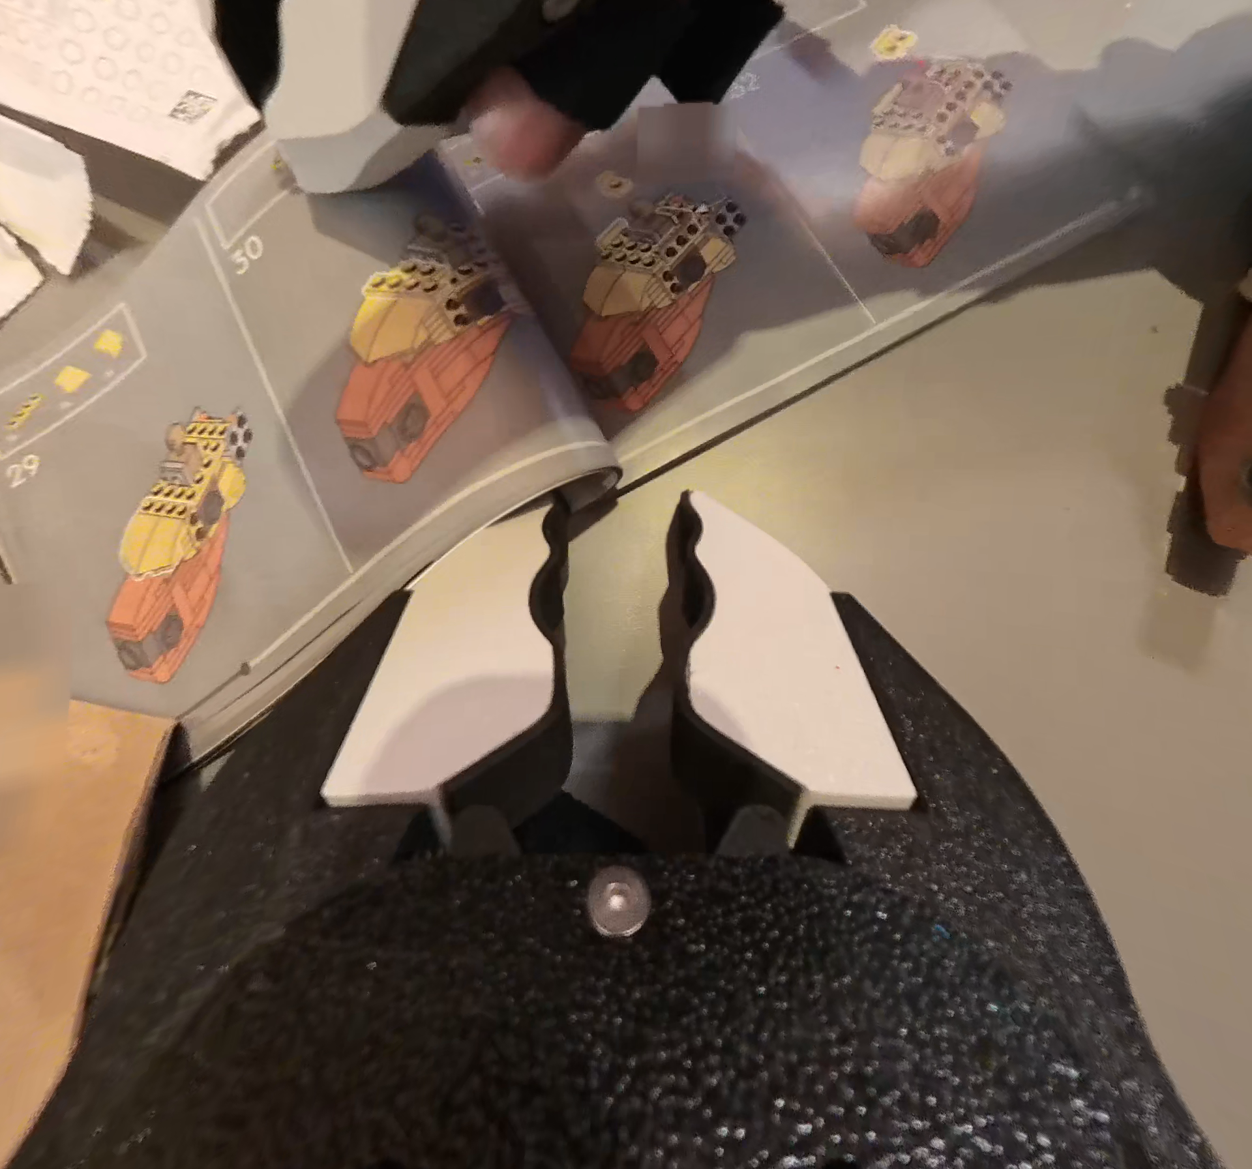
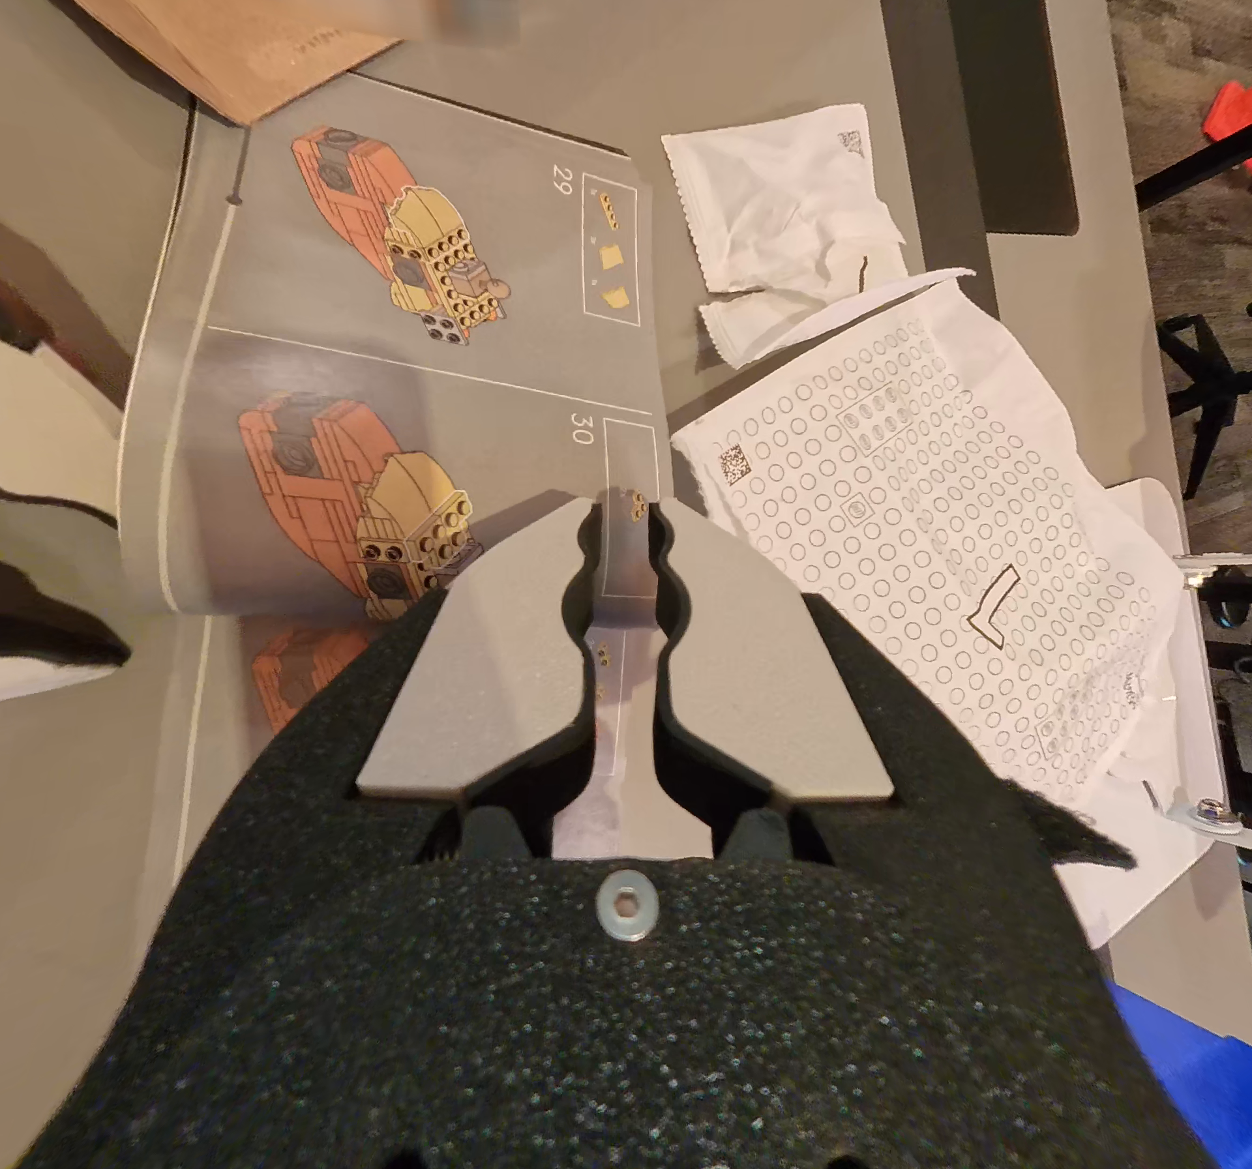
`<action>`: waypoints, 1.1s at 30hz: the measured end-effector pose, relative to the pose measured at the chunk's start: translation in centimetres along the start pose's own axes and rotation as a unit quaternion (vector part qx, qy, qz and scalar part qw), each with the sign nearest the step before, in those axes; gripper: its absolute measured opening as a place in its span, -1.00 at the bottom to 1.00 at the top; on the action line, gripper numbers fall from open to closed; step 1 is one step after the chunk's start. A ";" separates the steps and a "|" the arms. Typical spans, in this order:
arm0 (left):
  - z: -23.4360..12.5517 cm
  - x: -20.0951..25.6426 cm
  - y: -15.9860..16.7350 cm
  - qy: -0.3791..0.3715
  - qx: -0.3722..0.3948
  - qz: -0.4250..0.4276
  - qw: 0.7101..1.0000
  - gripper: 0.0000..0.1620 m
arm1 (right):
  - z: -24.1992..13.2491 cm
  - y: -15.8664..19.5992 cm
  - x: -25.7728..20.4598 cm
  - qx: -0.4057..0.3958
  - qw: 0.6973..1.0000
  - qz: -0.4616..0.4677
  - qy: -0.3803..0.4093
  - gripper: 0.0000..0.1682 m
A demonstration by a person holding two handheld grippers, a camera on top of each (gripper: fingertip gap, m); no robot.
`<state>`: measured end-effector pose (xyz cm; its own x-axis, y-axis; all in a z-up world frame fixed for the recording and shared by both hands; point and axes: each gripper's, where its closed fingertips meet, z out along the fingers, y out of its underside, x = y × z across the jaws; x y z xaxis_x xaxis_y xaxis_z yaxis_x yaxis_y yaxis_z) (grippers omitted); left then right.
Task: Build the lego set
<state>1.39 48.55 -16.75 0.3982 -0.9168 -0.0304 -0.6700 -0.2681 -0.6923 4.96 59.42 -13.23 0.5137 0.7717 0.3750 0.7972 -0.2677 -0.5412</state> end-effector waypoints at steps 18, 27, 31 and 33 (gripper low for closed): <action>-9.0 -7.3 2.9 -0.158 0.046 0.023 0.986 -0.59 | 0.4 0.2 -1.5 0.002 1.000 -0.019 -0.011 -0.85; -9.1 -11.4 7.5 -0.206 -0.076 0.049 0.974 -0.60 | 0.4 0.2 -1.5 0.002 1.000 -0.017 -0.009 -0.85; -8.2 -12.4 8.8 -0.204 -0.111 0.050 0.971 -0.92 | 0.5 0.2 -1.6 0.002 1.000 -0.018 -0.010 -0.85; -8.1 -12.8 8.6 -0.204 -0.105 0.049 0.972 -0.95 | 0.5 0.3 -1.6 0.002 1.000 -0.018 -0.011 -0.85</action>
<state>-14.51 55.57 -16.49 0.5132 -0.7587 -0.4013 -0.8130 -0.2798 -0.5107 4.18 58.44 -14.36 0.4782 0.7930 0.3776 0.8134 -0.2376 -0.5310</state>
